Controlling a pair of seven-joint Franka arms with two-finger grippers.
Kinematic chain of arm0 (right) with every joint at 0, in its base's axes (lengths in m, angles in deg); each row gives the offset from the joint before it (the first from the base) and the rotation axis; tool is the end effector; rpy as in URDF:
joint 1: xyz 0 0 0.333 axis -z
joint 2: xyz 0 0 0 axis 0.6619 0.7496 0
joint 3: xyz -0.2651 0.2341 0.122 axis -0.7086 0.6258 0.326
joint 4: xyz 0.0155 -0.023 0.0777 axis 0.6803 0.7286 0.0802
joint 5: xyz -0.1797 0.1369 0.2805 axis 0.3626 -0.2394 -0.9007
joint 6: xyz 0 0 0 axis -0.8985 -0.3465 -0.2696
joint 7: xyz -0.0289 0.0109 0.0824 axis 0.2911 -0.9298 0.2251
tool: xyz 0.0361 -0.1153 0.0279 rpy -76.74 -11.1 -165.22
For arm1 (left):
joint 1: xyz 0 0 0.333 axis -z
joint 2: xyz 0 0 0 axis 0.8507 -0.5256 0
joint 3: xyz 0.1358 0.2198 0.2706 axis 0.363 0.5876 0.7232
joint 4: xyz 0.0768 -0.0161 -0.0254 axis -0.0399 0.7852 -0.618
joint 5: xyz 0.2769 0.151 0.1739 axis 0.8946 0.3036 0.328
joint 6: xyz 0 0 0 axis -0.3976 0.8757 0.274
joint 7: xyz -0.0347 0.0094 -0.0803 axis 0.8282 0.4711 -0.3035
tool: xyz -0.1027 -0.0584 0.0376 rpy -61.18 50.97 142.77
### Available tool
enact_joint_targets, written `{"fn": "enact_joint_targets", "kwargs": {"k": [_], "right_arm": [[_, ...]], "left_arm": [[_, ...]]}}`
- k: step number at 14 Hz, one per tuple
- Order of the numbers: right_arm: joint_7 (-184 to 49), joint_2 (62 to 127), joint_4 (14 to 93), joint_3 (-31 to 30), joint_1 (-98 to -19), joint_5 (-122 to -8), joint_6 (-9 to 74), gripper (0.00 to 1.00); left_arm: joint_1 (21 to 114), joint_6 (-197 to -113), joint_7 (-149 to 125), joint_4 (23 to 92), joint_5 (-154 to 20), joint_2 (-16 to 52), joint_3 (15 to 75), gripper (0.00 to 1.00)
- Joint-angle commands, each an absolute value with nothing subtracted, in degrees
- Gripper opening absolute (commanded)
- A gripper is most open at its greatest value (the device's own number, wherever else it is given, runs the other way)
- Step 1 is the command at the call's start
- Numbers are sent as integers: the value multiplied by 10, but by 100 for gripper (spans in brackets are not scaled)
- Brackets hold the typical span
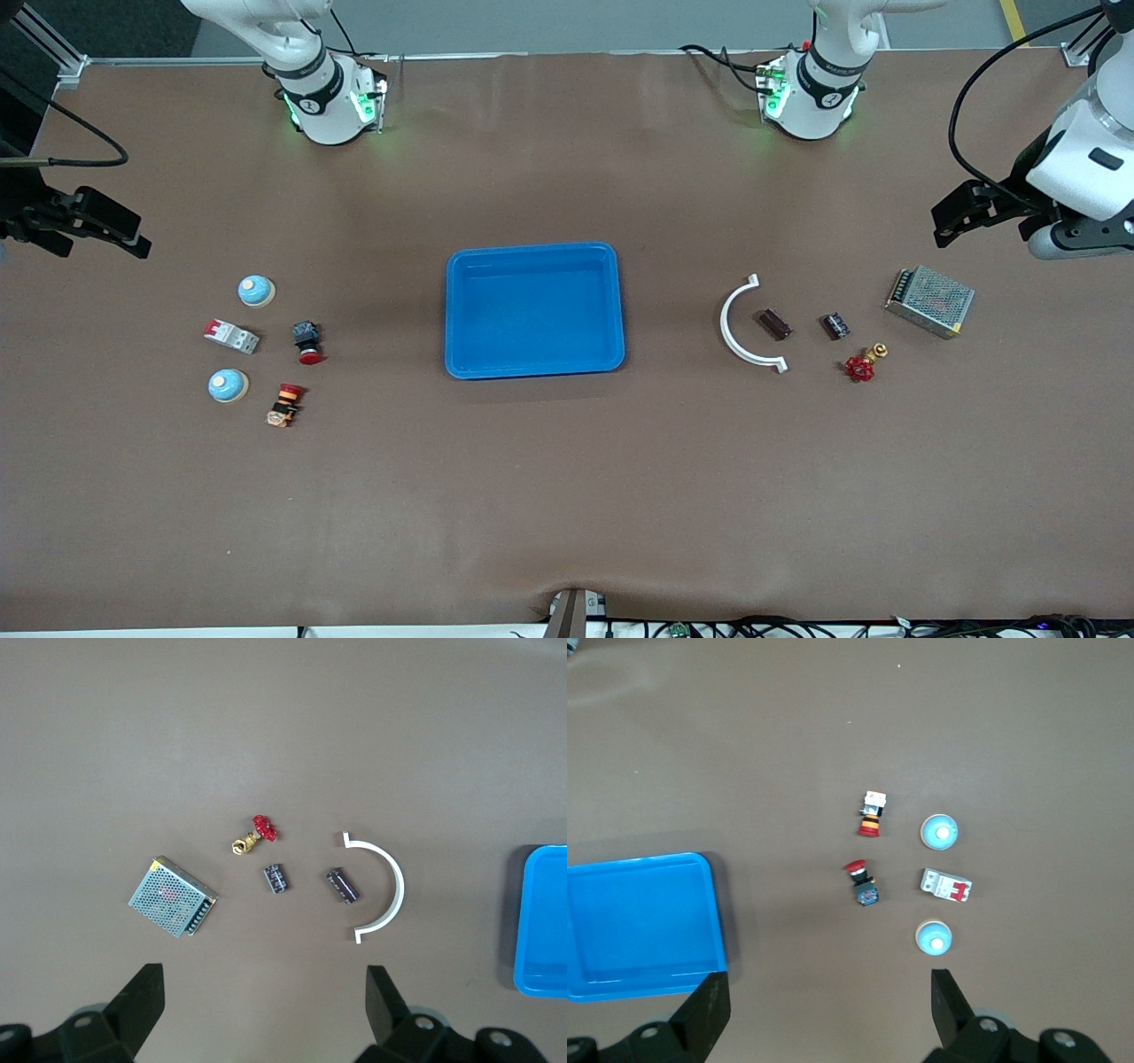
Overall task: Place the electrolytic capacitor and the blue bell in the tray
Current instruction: 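Reach the left gripper to a brown capacitor while the right reaches a blue button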
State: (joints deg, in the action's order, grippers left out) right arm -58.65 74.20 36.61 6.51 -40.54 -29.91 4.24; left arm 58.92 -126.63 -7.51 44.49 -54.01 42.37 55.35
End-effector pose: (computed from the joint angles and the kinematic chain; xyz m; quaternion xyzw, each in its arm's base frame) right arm 0.5377 0.0113 0.6911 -0.9994 0.0263 -0.0137 0.0205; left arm 0.5223 -0.0709 0.6764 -0.9993 -0.0221 -0.0075 0.0298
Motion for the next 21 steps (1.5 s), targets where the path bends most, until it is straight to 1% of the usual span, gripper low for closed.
{"fn": "enact_joint_targets", "kwargs": {"k": [1,5,10,13,16,19,21], "right_arm": [[-610,736,368,71,-403,-268,32,100],[-610,736,368,71,-403,-267,25,100],[-610,736,368,72,-404,-268,25,100],[-611,736,369,72,-404,-268,24,100],[-611,736,371,72,-404,-269,29,100],[-611,740,372,71,-400,-267,31,100],[-610,740,387,70,-398,-270,32,100]], "left_arm": [[586,-1252,-88,438,-542,429,550,100],[585,-1252,-89,438,-540,422,551,100],[585,-1263,-80,481,-571,402,551,100],[588,-1323,-50,565,-575,415,550,100],[588,-1393,45,647,-575,419,529,100],[588,-1504,100,742,-582,419,513,100],[588,-1571,141,788,-582,404,507,100]]}}
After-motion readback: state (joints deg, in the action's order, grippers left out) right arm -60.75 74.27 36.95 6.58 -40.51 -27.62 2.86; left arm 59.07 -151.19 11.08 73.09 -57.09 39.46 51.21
